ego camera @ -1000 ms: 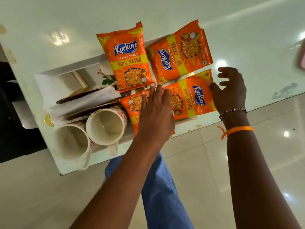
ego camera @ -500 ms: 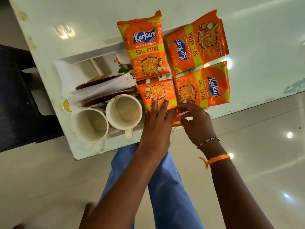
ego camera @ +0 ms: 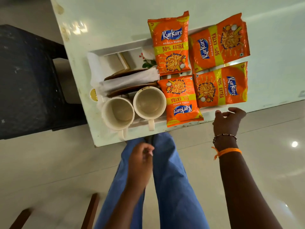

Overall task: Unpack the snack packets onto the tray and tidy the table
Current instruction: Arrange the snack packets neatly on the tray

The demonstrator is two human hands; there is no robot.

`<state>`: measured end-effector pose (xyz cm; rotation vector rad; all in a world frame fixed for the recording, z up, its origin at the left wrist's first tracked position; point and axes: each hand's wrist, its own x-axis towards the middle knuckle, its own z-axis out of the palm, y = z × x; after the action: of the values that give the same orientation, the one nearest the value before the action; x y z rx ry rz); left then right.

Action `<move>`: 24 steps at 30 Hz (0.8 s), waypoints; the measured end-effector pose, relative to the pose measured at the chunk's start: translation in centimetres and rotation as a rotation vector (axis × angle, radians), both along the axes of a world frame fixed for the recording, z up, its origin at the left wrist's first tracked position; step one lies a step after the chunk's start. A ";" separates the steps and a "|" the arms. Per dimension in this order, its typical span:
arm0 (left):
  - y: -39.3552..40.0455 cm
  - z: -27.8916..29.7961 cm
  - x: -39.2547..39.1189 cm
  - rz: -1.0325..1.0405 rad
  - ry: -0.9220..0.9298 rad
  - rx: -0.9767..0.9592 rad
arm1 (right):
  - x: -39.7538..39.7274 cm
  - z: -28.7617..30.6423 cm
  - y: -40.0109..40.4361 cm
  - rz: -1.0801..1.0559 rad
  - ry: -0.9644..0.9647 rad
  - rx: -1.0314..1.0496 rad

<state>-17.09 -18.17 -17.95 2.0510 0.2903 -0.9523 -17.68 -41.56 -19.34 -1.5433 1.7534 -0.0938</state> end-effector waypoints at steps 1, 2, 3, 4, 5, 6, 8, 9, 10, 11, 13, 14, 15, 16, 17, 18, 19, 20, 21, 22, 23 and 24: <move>0.8 -0.3 0.5 0.150 0.090 -0.006 | 0.2 0.1 0.0 -0.123 -0.064 0.092; 1.5 -0.6 1.2 0.306 0.144 -0.031 | 0.5 0.1 -0.1 -0.246 -0.138 0.189; 2.2 -0.9 2.2 0.451 0.166 -0.062 | 0.8 0.0 -0.2 -0.348 -0.206 0.260; 2.7 -1.1 3.4 0.575 0.175 -0.093 | 1.0 -0.2 -0.2 -0.385 -0.243 0.285; 3.1 -1.3 4.5 0.661 0.185 -0.115 | 1.2 -0.4 0.0 -0.384 -0.252 0.271; 3.5 -1.5 5.5 0.708 0.194 -0.138 | 1.3 -0.6 0.0 -0.372 -0.262 0.248; 4.2 -2.0 6.8 0.697 0.201 -0.167 | 1.5 -0.8 0.2 -0.357 -0.317 0.236; 4.5 -2.2 7.2 0.655 0.181 -0.152 | 1.6 -0.9 0.1 -0.366 -0.339 0.249; 4.8 -2.4 7.5 0.604 0.144 -0.125 | 1.5 -1.1 -0.2 -0.379 -0.344 0.255; 5.0 -2.6 7.8 0.564 0.105 -0.102 | 1.3 -1.3 -0.6 -0.373 -0.323 0.255; 5.3 -2.8 8.4 0.482 0.058 -0.096 | 1.2 -1.7 -1.3 -0.329 -0.283 0.258; 5.4 -2.9 8.7 0.444 0.052 -0.110 | 1.2 -1.7 -1.5 -0.310 -0.275 0.260; 5.3 -2.9 9.0 0.418 0.050 -0.122 | 1.2 -1.7 -1.6 -0.283 -0.268 0.249; 5.3 -2.9 9.2 0.401 0.044 -0.130 | 1.2 -1.7 -1.6 -0.251 -0.261 0.230; 5.3 -2.9 9.4 0.390 0.034 -0.137 | 1.1 -1.7 -1.6 -0.223 -0.259 0.208; 5.3 -2.9 9.6 0.384 0.020 -0.142 | 0.9 -1.9 -1.5 -0.225 -0.274 0.197; 5.3 -2.8 9.6 0.384 0.006 -0.144 | 0.7 -2.0 -1.6 -0.256 -0.307 0.209; 5.2 -2.8 9.8 0.378 -0.013 -0.129 | 0.6 -2.2 -1.7 -0.274 -0.335 0.226; 5.1 -2.8 9.8 0.357 -0.039 -0.092 | 0.5 -2.3 -1.8 -0.268 -0.347 0.248; 5.0 -3.0 9.8 0.328 -0.067 -0.039 | 0.4 -2.5 -2.0 -0.238 -0.346 0.265; 4.9 -3.0 9.7 0.303 -0.090 0.013 | 0.2 -2.5 -2.2 -0.215 -0.356 0.275; 4.8 -3.0 9.5 0.288 -0.104 0.045 | 0.0 -2.5 -2.4 -0.207 -0.368 0.278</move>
<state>-7.61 -13.33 -20.95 2.0232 0.5387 -0.6666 -17.64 -43.92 -21.85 -1.0661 1.5502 -0.2134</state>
